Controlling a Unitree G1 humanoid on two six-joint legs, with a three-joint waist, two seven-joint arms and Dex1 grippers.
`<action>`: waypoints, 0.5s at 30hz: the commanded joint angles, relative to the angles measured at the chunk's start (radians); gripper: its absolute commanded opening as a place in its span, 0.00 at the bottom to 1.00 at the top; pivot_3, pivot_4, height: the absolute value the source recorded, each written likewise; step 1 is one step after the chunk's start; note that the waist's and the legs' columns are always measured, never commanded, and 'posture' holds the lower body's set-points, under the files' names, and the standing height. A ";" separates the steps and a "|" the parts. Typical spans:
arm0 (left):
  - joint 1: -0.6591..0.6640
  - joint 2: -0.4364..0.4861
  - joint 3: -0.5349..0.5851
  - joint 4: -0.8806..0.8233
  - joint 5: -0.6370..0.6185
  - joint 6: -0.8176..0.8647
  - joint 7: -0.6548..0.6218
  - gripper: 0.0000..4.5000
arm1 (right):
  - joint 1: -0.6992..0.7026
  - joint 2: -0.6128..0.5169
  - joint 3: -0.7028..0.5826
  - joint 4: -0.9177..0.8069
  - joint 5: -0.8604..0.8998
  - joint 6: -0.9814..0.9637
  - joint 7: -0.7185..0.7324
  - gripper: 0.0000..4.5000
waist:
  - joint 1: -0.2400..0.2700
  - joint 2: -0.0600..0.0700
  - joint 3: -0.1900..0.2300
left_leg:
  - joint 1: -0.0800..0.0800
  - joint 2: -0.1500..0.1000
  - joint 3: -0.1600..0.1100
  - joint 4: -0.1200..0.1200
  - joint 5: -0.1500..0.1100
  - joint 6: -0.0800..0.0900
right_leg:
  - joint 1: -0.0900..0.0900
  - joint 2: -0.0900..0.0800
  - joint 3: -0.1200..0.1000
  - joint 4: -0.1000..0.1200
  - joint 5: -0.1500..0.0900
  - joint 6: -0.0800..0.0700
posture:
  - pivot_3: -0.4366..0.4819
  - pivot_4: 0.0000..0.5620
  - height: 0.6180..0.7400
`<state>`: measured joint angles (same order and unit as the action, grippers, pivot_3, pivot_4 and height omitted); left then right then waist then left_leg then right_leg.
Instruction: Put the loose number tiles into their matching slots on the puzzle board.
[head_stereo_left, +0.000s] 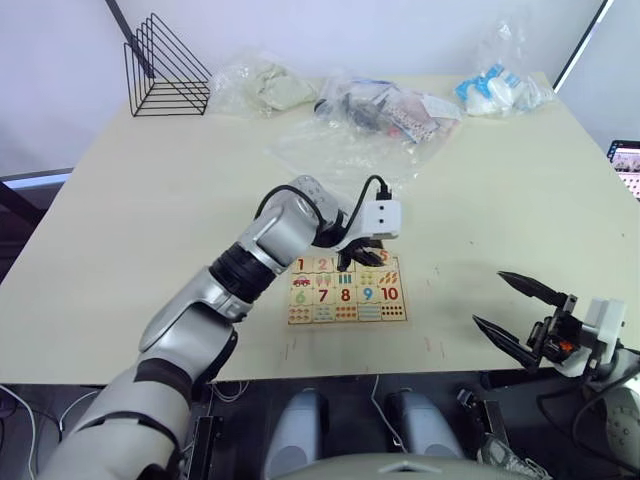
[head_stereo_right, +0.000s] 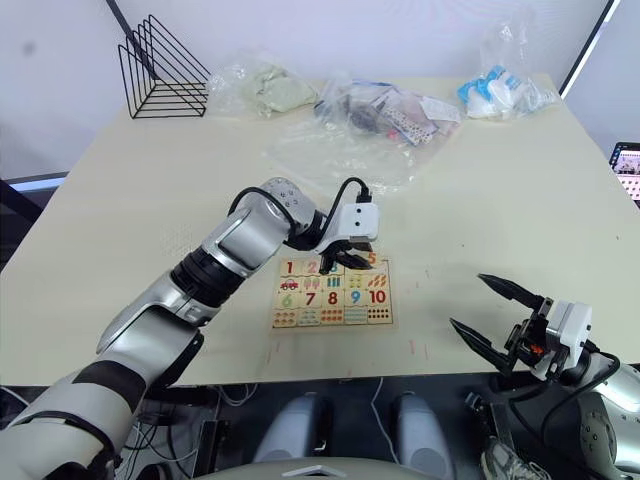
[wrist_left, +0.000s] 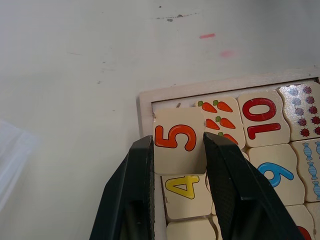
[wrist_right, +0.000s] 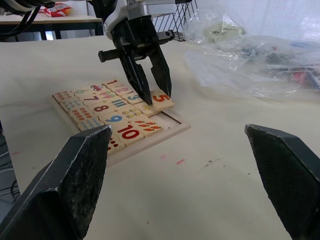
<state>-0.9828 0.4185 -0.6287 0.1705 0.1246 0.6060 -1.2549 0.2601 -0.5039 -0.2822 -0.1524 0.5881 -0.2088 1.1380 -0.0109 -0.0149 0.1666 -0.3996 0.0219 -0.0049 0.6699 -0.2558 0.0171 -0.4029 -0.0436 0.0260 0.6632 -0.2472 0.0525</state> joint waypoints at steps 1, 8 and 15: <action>-0.021 -0.010 0.001 -0.016 0.014 0.004 0.006 0.21 | 0.002 0.000 -0.015 -0.023 0.008 -0.018 -0.006 1.00 | 0.000 0.000 0.000 | 0.000 0.000 0.000 0.000 0.000 0.000 | 0.000 0.000 0.000 0.000 0.000 0.000 | 0.48 0.27 1.00; -0.023 -0.029 -0.019 0.005 0.034 0.028 0.017 0.21 | 0.004 0.003 -0.013 -0.026 0.006 -0.022 -0.016 1.00 | 0.000 0.000 0.000 | 0.000 0.000 0.000 0.000 0.000 0.000 | 0.000 0.000 0.000 0.000 0.000 0.000 | 0.48 0.27 1.00; -0.030 -0.054 -0.022 0.036 0.057 0.027 0.033 0.21 | 0.009 0.008 -0.011 -0.031 0.006 -0.024 -0.020 1.00 | 0.000 0.000 0.000 | 0.000 0.000 0.000 0.000 0.000 0.000 | 0.000 0.000 0.000 0.000 0.000 0.000 | 0.48 0.27 1.00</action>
<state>-0.9828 0.3706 -0.6502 0.2196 0.1731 0.6384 -1.2246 0.2625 -0.4995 -0.2822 -0.1529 0.5854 -0.2094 1.1225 -0.0108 -0.0149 0.1666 -0.3996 0.0219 -0.0048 0.6699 -0.2558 0.0171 -0.4029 -0.0436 0.0260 0.6631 -0.2472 0.0525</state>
